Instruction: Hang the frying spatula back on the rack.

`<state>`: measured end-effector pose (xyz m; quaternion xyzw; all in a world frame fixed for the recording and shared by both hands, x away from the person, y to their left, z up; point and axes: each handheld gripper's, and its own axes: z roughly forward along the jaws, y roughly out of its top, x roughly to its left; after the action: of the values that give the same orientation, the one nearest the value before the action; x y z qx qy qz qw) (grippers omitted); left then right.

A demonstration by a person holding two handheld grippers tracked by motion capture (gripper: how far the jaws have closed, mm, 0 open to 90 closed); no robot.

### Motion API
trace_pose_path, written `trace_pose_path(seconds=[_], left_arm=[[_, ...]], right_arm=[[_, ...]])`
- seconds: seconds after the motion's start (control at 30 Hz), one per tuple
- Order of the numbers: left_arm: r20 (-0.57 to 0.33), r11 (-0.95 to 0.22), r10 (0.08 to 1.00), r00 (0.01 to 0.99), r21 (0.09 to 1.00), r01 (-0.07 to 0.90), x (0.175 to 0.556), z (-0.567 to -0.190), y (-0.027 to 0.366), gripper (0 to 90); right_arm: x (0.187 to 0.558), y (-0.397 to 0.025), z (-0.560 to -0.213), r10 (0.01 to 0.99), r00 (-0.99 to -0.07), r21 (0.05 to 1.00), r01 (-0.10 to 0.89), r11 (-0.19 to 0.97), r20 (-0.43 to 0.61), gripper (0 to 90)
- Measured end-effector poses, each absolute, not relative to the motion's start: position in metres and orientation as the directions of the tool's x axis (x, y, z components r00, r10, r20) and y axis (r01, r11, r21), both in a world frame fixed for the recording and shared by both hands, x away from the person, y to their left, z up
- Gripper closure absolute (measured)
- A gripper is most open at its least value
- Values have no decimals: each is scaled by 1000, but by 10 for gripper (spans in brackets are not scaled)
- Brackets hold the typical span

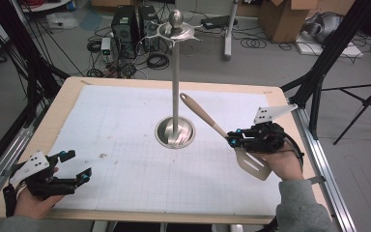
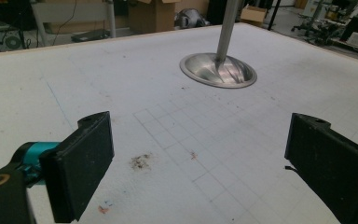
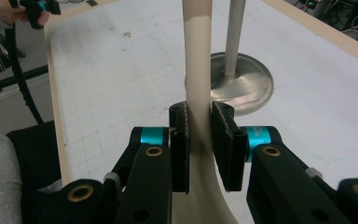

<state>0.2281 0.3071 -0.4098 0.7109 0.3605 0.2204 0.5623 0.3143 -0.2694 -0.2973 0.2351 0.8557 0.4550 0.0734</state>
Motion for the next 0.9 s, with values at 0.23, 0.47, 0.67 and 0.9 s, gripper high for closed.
trace_pose_path(seconds=[0.23, 0.47, 0.67, 0.9], left_arm=[[-91, -111, 762, 642, 957, 267, 228, -410, 308, 84], [-94, -106, 764, 639, 958, 268, 227, -410, 308, 84], [-93, -106, 765, 637, 958, 267, 227, -410, 309, 84], [-91, -109, 768, 634, 957, 269, 226, -410, 310, 84]], right_arm=[[316, -279, -293, 496, -864, 834, 337, 436, 90, 777], [318, -287, -285, 510, -855, 843, 337, 419, 88, 777], [318, -292, -272, 505, -859, 849, 324, 418, 79, 777], [319, -299, -256, 499, -863, 857, 311, 411, 74, 777]])
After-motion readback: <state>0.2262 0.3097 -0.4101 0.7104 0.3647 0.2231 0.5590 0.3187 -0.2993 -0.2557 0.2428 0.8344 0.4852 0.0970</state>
